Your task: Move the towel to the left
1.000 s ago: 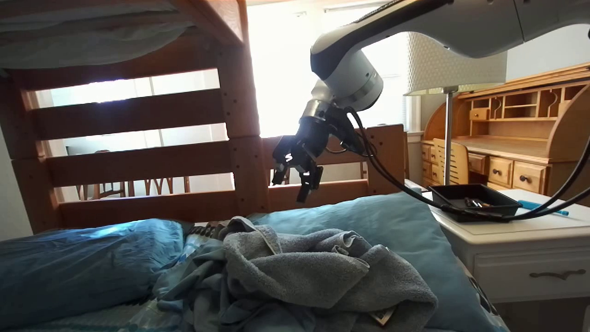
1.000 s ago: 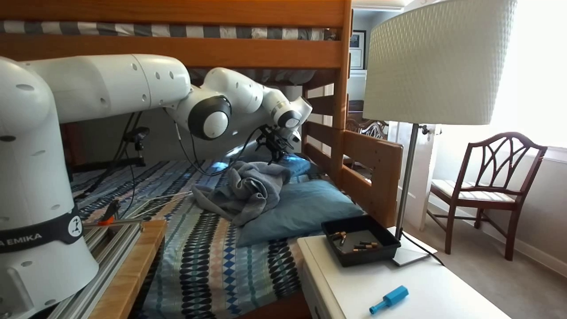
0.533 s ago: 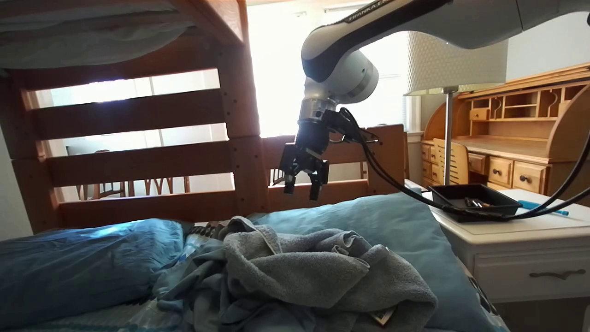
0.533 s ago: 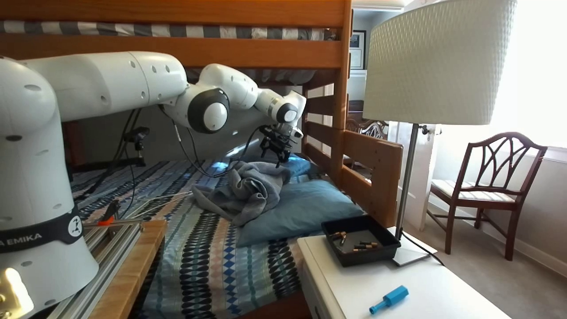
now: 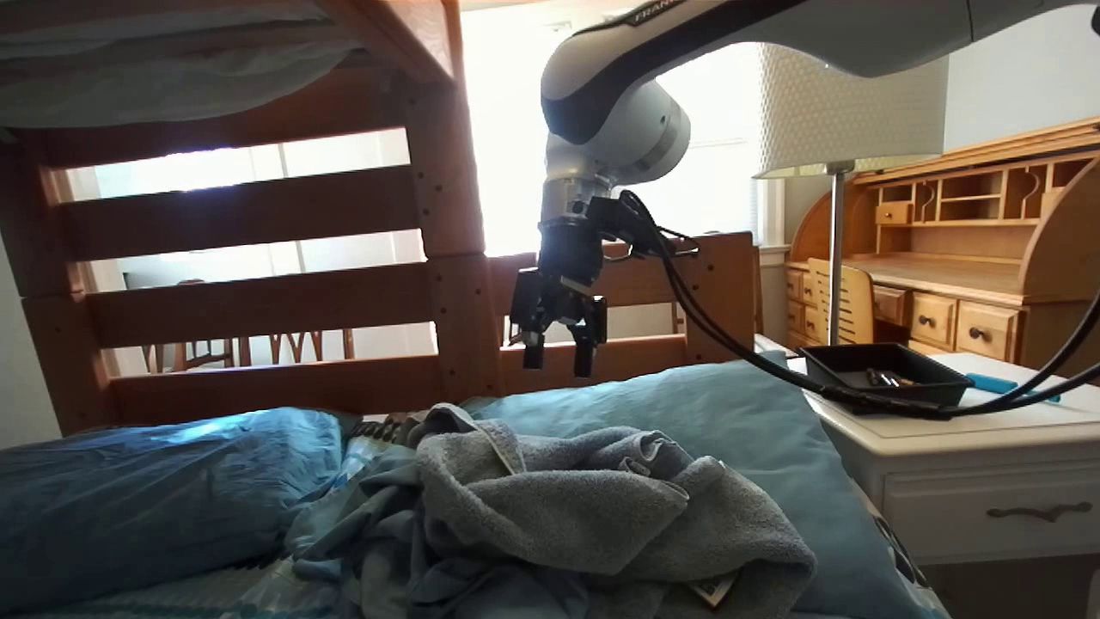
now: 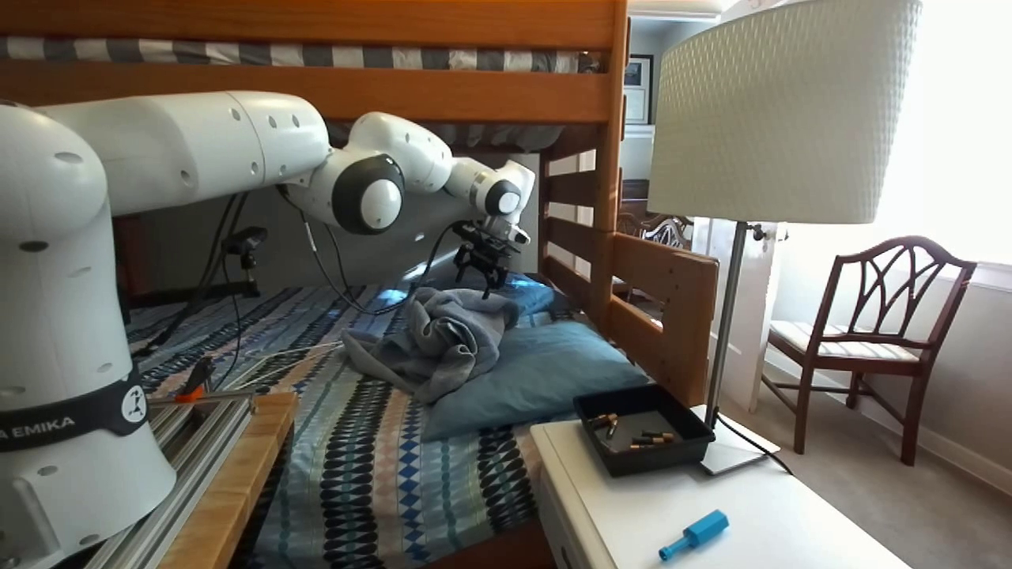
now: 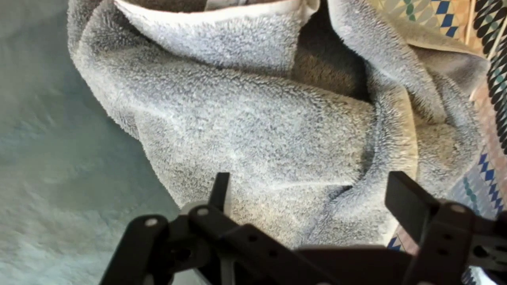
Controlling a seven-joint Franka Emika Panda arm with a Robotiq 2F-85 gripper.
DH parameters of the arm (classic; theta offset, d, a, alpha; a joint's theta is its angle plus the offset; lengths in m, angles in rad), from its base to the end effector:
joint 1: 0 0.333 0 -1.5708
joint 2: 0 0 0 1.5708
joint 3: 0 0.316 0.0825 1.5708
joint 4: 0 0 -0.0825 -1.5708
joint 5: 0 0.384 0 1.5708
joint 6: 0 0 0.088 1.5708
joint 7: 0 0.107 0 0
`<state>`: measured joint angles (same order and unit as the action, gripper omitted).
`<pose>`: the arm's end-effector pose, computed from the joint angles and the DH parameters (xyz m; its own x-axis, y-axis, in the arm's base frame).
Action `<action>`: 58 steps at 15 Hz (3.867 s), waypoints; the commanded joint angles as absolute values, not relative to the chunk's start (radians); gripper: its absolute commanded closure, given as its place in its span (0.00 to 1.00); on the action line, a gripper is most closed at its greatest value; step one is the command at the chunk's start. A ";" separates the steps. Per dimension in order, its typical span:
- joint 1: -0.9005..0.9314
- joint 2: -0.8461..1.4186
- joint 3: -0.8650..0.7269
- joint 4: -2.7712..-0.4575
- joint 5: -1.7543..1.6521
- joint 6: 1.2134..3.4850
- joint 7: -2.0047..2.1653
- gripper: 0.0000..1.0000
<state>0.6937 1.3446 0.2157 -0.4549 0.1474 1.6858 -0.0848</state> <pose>0.5585 0.5677 0.2114 0.6735 0.7348 -0.0809 0.6696 -0.6527 -0.3545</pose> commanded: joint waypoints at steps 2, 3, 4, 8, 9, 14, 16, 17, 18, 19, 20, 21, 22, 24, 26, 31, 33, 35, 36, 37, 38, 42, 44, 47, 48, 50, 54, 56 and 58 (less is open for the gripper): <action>0.786 1.260 0.154 -0.472 0.066 1.540 0.048 0.00; 0.800 1.245 0.145 -0.470 0.057 1.508 0.071 0.00; 0.809 1.233 0.138 -0.470 0.054 1.472 0.093 0.00; 0.835 1.200 0.129 -0.458 0.061 1.401 0.148 0.00; 0.841 1.196 0.127 -0.455 0.059 1.399 0.154 0.00; 0.855 1.192 0.113 -0.446 0.060 1.417 0.207 0.00; 0.844 1.196 0.127 -0.456 0.075 1.414 0.182 0.00; 0.844 1.195 0.126 -0.457 0.075 1.415 0.185 0.00; 0.844 1.195 0.126 -0.457 0.075 1.415 0.187 0.00; 0.844 1.195 0.126 -0.457 0.075 1.415 0.188 0.00; 0.844 1.195 0.126 -0.457 0.075 1.415 0.189 0.00; 0.846 1.206 0.128 -0.467 0.077 1.399 0.190 0.00; 0.846 1.221 0.136 -0.449 0.088 1.375 0.199 0.00; 0.861 1.237 0.134 -0.420 0.082 1.299 0.221 0.00; 0.883 1.236 0.115 -0.423 0.061 1.256 0.259 0.00; 0.955 1.252 0.034 -0.427 -0.011 1.336 0.422 0.00; 0.969 1.276 0.007 -0.426 -0.025 1.375 0.508 0.00; 0.968 1.302 -0.002 -0.429 -0.016 1.399 0.583 0.00; 0.965 1.317 -0.006 -0.431 -0.011 1.403 0.619 0.00; 0.957 1.331 -0.007 -0.431 -0.005 1.400 0.653 0.00; 0.947 1.343 -0.003 -0.431 0.003 1.399 0.680 0.00; 0.910 1.402 0.015 -0.421 0.017 1.449 0.723 0.00; 0.895 1.421 0.019 -0.420 0.015 1.474 0.722 0.00; 0.876 1.444 0.024 -0.425 0.017 1.496 0.715 0.18; 0.872 1.450 0.026 -0.424 0.018 1.501 0.714 0.28; 0.868 1.457 0.030 -0.424 0.016 1.511 0.711 0.43; 0.873 1.455 0.035 -0.422 0.011 1.517 0.703 0.70; 0.887 1.435 0.035 -0.436 0.002 1.534 0.687 0.84; 0.910 1.413 0.026 -0.440 -0.015 1.555 0.665 0.98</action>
